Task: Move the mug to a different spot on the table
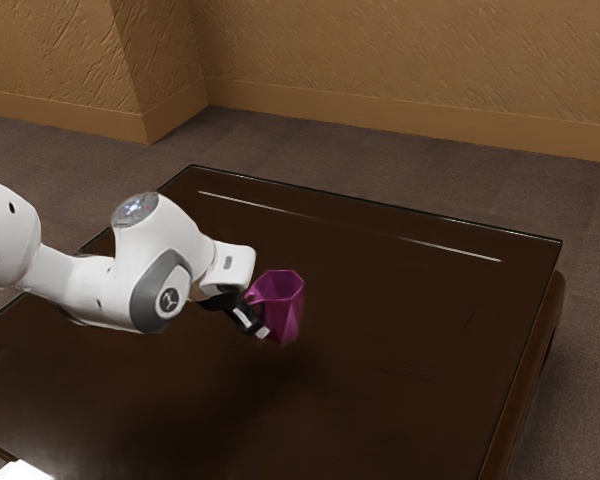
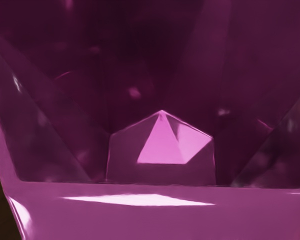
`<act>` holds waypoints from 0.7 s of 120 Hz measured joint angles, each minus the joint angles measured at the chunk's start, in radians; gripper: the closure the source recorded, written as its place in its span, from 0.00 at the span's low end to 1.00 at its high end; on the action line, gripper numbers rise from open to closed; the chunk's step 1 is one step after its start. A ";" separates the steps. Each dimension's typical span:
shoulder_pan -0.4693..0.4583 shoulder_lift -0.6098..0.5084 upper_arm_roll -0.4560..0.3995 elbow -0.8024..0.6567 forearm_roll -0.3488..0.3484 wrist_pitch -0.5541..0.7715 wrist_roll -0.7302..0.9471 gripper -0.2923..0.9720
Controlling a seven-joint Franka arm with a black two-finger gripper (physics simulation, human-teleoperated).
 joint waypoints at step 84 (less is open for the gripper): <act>0.055 0.206 0.074 0.053 -0.054 0.229 0.170 0.83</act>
